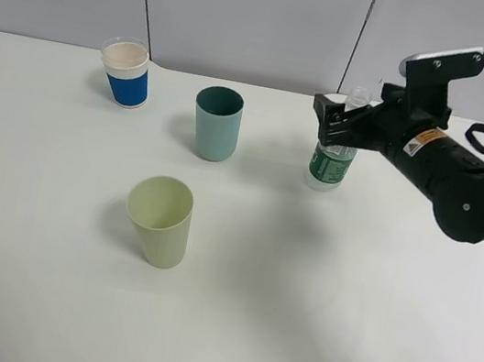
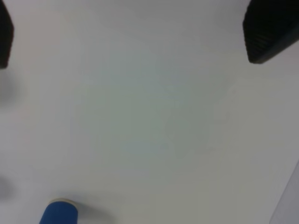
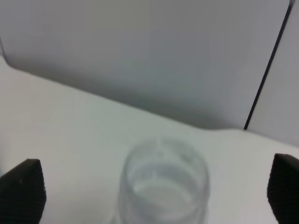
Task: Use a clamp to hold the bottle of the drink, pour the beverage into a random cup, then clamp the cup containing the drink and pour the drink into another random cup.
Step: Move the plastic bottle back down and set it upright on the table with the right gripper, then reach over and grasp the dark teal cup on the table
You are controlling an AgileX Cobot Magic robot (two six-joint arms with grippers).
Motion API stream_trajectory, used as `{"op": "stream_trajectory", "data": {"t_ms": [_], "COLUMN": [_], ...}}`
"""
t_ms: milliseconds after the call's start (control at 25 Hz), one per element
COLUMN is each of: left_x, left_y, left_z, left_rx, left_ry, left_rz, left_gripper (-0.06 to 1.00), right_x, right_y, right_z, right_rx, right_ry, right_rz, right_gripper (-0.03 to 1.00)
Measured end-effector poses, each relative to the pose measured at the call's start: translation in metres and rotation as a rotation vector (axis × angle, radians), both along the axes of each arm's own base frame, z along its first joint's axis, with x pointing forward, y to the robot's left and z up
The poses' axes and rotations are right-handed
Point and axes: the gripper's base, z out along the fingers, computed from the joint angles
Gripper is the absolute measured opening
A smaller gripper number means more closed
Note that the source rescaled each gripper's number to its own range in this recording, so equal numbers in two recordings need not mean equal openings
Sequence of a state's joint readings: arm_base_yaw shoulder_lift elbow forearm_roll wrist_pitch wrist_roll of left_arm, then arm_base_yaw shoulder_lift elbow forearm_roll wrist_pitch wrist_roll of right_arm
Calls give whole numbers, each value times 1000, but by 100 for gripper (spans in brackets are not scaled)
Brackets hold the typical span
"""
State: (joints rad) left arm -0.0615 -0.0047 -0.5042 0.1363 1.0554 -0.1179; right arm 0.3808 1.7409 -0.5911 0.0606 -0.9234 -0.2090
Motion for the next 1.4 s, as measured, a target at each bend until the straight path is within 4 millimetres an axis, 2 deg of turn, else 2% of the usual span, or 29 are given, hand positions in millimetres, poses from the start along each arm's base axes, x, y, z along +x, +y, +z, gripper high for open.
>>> {"op": "stream_trajectory", "data": {"t_ms": [280, 440, 640, 920, 1160, 1400], "left_x": [0, 0, 0, 0, 0, 0], "left_y": [0, 0, 0, 0, 0, 0], "left_z": [0, 0, 0, 0, 0, 0], "left_rx": [0, 0, 0, 0, 0, 0], "left_ry": [0, 0, 0, 0, 0, 0], "left_rz": [0, 0, 0, 0, 0, 0], "left_gripper": [100, 100, 100, 100, 100, 100], "right_x": [-20, -30, -39, -63, -95, -132], "right_y": [0, -4, -25, -62, -98, -110], "right_z": [58, 75, 92, 128, 152, 166], "right_rx": [-116, -164, -193, -213, -208, -157], "right_ry": [-172, -181, -137, -153, -136, -96], "right_rz": [100, 123, 59, -63, -207, -290], "right_gripper": [99, 99, 100, 100, 100, 100]}}
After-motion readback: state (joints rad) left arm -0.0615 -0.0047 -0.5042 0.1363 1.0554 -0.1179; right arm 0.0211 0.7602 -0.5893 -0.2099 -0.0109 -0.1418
